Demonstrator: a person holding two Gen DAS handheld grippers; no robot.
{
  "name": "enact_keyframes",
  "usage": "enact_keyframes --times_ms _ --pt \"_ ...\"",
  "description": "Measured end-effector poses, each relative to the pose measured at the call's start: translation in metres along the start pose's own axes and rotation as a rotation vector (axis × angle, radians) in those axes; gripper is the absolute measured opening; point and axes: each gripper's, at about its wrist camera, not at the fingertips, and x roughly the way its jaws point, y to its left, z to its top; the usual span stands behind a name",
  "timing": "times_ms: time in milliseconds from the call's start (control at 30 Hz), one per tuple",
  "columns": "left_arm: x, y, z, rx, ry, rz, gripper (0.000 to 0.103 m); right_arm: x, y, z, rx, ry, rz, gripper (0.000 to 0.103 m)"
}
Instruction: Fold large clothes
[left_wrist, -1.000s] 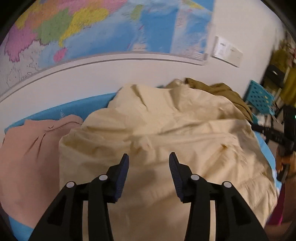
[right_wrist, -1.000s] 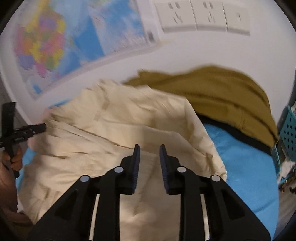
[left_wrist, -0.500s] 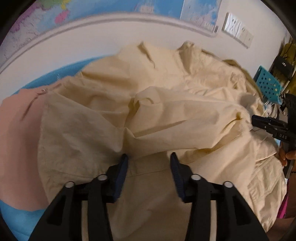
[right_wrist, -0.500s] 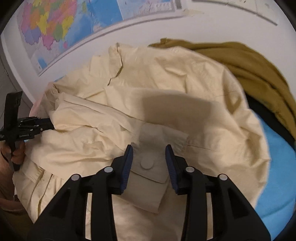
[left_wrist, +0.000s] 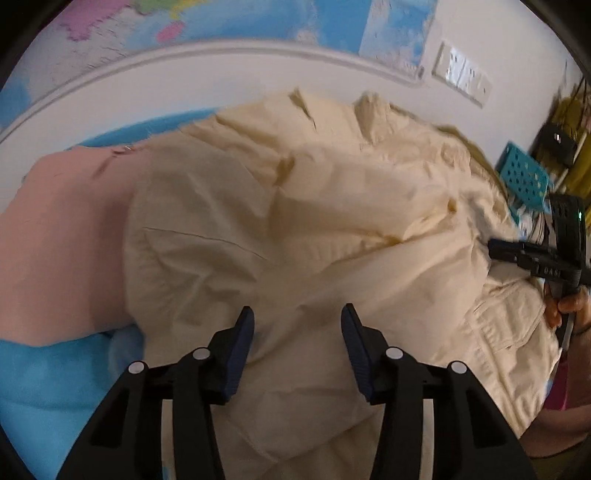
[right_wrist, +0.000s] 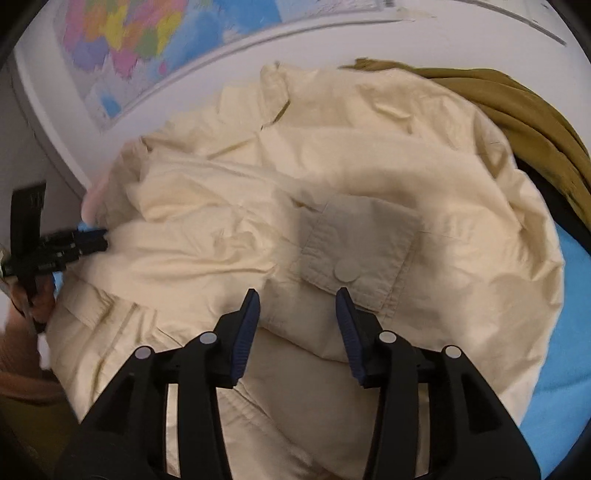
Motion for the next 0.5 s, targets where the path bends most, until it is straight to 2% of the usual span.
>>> enact_keyframes --times_ms 100,200,233,300,333,433,500 --pt "-0.031 0.001 -0.008 -0.009 -0.090 0.001 0.058 -0.037 0.000 -0.009 0.034 -0.085 0.079 0.047" --pt "-0.059 0.010 -0.022 -0.040 -0.129 0.002 0.062 -0.068 -0.003 -0.024 0.067 -0.139 0.121 0.055" --pt "-0.068 0.016 -0.029 -0.055 -0.132 0.012 0.065 -0.081 -0.006 -0.034 0.081 -0.155 0.126 0.057" --pt "-0.077 0.028 -0.041 -0.088 -0.125 0.013 0.065 -0.097 -0.012 -0.047 0.105 -0.175 0.123 0.069" --pt "-0.079 0.032 -0.047 -0.107 -0.119 0.005 0.066 -0.104 -0.017 -0.058 0.122 -0.178 0.107 0.072" --pt "-0.080 0.043 -0.065 -0.166 -0.081 -0.015 0.068 -0.110 -0.028 -0.084 0.184 -0.156 0.075 0.076" --pt "-0.083 0.048 -0.078 -0.175 -0.065 -0.022 0.069 -0.116 -0.040 -0.103 0.233 -0.144 0.083 0.077"
